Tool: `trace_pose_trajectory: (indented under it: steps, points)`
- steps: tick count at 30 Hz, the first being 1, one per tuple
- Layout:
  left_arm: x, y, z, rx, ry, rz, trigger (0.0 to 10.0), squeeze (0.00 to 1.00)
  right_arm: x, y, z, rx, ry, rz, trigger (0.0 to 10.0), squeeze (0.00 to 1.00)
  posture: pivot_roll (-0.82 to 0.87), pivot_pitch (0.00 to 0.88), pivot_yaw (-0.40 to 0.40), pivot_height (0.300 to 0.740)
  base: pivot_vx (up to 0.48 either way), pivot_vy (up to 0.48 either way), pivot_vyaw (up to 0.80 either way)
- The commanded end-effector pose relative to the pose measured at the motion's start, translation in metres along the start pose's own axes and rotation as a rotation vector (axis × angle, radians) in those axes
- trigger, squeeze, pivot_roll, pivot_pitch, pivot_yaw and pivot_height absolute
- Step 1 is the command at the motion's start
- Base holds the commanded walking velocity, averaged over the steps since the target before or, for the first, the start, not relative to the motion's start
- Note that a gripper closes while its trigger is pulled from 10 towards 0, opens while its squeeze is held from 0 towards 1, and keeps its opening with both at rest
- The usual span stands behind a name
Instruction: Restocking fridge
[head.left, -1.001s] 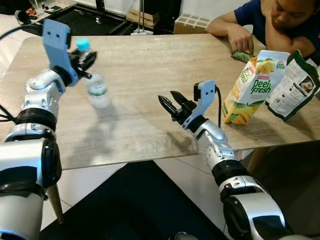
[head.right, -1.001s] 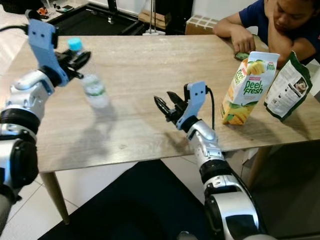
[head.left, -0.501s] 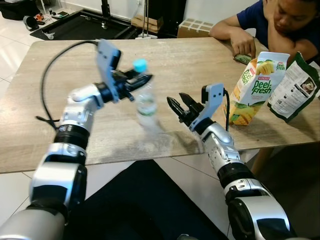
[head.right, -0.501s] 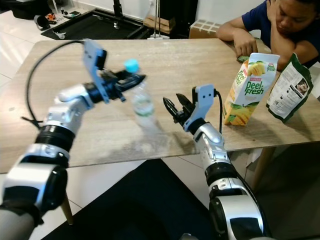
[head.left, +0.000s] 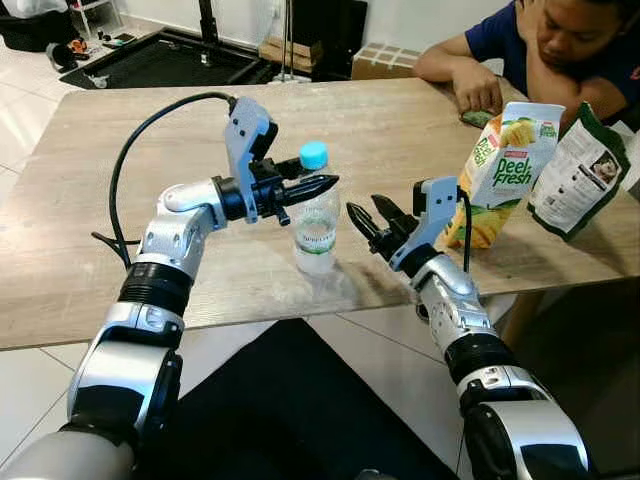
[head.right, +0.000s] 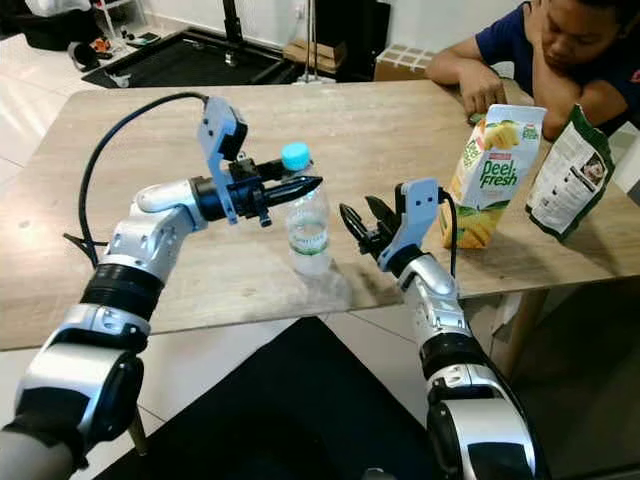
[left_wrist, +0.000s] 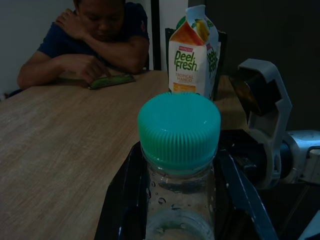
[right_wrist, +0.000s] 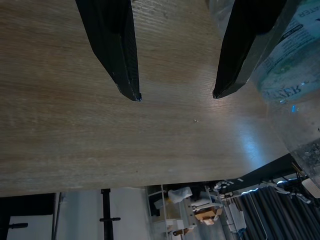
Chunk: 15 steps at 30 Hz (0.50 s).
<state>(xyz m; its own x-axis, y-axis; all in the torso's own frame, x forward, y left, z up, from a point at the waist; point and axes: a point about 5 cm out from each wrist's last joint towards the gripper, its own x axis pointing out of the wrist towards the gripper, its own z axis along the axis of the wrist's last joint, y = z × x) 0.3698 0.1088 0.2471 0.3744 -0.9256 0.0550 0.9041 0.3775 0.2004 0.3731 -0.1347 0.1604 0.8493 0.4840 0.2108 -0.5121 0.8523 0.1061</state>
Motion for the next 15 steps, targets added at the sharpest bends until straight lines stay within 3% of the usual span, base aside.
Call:
trace_pose_trajectory:
  steps: [1, 13, 14, 15]
  points:
    - [-0.008, -0.011, -0.045, -0.123, 0.183, -0.002, 10.0, 1.0, -0.002, -0.002, -0.001, -0.007, 0.002, -0.015, 10.0, 0.0, -0.09, 0.115, -0.012, 0.74, 0.0, 0.0, 0.0]
    - [-0.022, 0.0, -0.034, -0.113, 0.16, 0.088, 10.0, 1.0, -0.002, -0.007, 0.004, -0.01, -0.009, -0.035, 10.0, 0.0, -0.09, 0.106, -0.017, 0.74, 0.0, 0.0, 0.0]
    - [-0.024, 0.001, -0.032, -0.115, 0.155, 0.093, 10.0, 0.0, -0.002, -0.008, 0.005, -0.01, -0.014, -0.036, 10.0, 0.0, -0.09, 0.107, -0.017, 0.74, 0.0, 0.0, 0.0]
    - [-0.024, 0.001, -0.032, -0.115, 0.155, 0.093, 10.0, 0.0, -0.002, -0.008, 0.005, -0.01, -0.014, -0.036, 10.0, 0.0, -0.09, 0.107, -0.017, 0.74, 0.0, 0.0, 0.0]
